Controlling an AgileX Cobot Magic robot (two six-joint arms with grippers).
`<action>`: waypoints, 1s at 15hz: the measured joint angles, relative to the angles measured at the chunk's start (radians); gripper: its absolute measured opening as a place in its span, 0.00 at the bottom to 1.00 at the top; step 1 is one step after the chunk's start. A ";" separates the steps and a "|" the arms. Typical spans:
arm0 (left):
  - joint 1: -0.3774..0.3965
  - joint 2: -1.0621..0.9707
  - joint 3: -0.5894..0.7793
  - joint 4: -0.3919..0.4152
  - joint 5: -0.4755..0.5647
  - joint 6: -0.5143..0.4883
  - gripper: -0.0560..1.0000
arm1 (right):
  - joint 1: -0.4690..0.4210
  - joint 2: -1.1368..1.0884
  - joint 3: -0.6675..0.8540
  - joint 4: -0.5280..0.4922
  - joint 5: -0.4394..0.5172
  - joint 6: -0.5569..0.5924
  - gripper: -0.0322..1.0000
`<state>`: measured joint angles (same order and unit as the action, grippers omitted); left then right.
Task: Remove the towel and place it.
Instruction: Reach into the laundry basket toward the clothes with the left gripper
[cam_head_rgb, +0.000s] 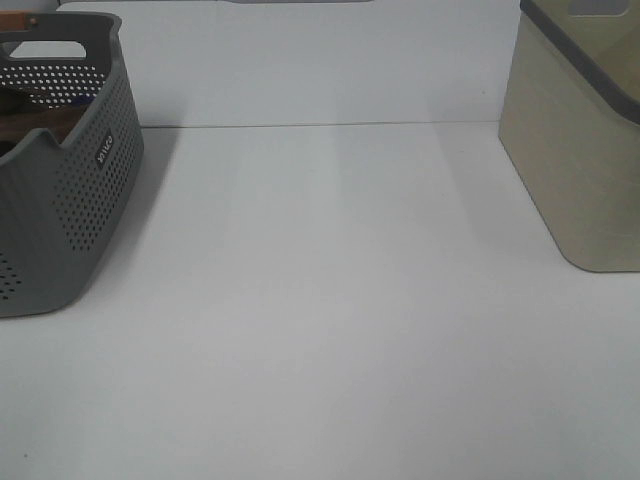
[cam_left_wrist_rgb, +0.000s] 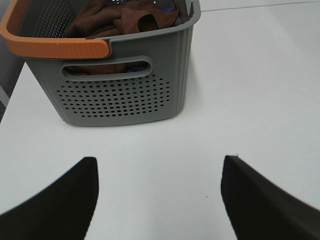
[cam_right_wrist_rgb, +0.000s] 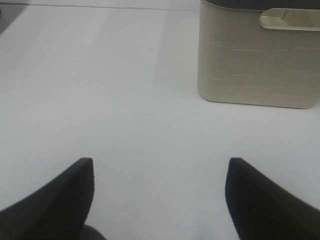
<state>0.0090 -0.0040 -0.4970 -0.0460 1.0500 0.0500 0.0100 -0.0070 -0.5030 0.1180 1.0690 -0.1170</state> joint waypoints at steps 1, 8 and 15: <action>0.000 0.000 0.000 0.000 0.000 0.000 0.68 | 0.000 0.000 0.000 0.000 0.000 0.000 0.71; 0.000 0.000 0.000 0.000 0.000 0.000 0.68 | 0.000 0.000 0.000 0.000 0.000 0.000 0.71; 0.000 0.000 0.000 0.000 0.000 0.000 0.68 | 0.000 0.000 0.000 0.000 0.000 0.000 0.71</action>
<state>0.0090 -0.0040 -0.4970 -0.0460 1.0500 0.0500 0.0100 -0.0070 -0.5030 0.1180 1.0690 -0.1170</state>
